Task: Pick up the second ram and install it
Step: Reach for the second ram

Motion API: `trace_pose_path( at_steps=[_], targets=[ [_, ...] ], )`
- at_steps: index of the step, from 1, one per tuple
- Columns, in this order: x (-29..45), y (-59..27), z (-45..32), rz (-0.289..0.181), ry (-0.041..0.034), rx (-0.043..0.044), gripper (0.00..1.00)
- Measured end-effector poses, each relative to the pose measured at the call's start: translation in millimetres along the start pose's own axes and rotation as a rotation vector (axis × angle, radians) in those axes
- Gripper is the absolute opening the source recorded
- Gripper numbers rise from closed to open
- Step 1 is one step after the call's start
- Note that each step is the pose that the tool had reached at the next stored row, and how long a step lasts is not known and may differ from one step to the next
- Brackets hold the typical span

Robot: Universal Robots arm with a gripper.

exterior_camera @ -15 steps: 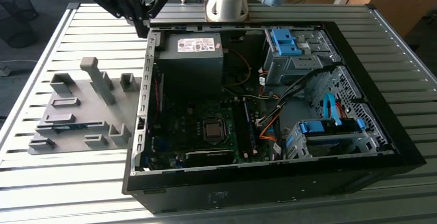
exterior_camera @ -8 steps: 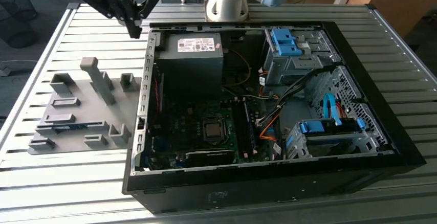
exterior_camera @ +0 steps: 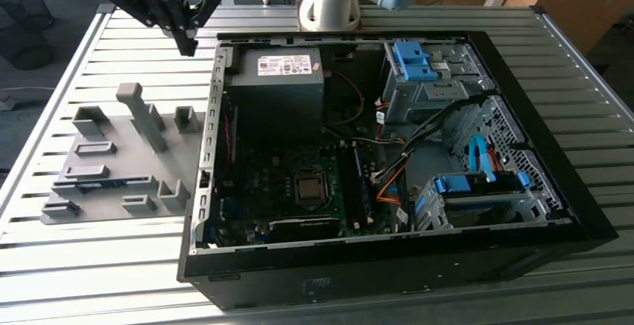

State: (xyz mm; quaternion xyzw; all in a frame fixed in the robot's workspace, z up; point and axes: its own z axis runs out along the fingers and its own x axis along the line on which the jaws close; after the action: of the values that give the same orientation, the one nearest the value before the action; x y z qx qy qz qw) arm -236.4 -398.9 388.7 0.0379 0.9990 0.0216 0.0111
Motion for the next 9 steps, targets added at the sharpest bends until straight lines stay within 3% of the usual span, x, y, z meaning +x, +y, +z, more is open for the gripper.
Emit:
trace_pose_path(
  at_steps=[9],
  targets=[
    [3.2, -1.4, -0.2, 0.0, 0.0001, 0.0001, 0.11]
  ],
)
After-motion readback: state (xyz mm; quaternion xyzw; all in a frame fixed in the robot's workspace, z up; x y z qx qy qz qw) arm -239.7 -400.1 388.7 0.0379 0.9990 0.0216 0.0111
